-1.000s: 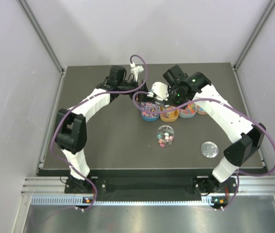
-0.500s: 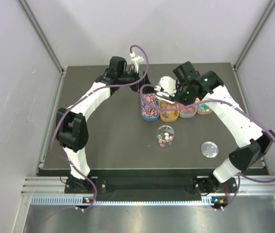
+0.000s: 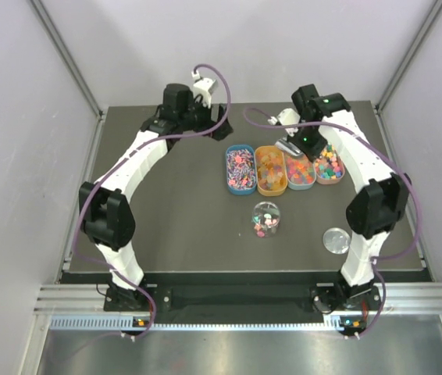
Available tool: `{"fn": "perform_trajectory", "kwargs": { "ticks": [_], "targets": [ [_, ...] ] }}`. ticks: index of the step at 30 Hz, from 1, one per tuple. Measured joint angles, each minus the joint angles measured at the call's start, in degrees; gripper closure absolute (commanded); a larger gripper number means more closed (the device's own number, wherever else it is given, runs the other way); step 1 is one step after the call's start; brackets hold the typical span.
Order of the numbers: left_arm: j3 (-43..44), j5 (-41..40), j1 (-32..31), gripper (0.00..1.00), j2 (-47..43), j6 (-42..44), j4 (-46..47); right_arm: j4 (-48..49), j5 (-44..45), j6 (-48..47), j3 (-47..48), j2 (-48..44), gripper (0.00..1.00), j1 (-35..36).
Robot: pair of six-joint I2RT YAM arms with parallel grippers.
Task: Pack the candies
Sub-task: Scoop the fake candies from the storage box.
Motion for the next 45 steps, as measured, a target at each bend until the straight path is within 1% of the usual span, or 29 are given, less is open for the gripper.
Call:
{"fn": "perform_trajectory", "kwargs": {
  "ticks": [5,10,14,21,26,31,36,40,45],
  "targets": [
    [-6.82,-2.91,-0.02,0.01,-0.44,1.31,-0.46,-0.04,2.8,1.53,-1.27,6.27,1.0,-0.7],
    [-9.29,-4.39,-0.02,0.01,-0.76,1.77,-0.02,-0.61,1.49,4.55,-2.34,7.67,1.0,-2.32],
    [-9.68,-5.01,0.0,0.01,-0.96,2.75,0.44,-0.22,-0.31,7.41,-3.72,5.84,1.0,-3.34],
    [-9.75,-5.51,0.0,0.02,-0.96,3.45,0.87,-0.66,-4.28,11.28,-13.16,-2.38,1.0,-5.2],
    [-9.75,-6.21,0.0,0.01,-0.96,3.58,0.87,-0.55,-5.18,12.48,-16.57,-2.95,1.0,-7.74],
    [-9.75,-6.58,0.0,0.01,-0.94,3.58,0.87,-0.68,-5.51,12.57,-20.13,-2.97,1.0,-8.57],
    [-9.81,-7.65,0.0,0.01,-0.94,3.48,0.94,-0.79,-5.55,12.44,-19.47,-2.69,1.0,-8.68],
    [-10.64,-8.46,0.0,0.01,-0.94,3.39,1.31,-0.48,-5.14,12.37,-17.57,-0.74,1.0,-8.68],
    [-12.39,-9.25,0.0,0.01,-0.94,3.39,1.44,-0.55,-3.85,11.8,-17.35,2.1,1.0,-8.7]
  ]
}}
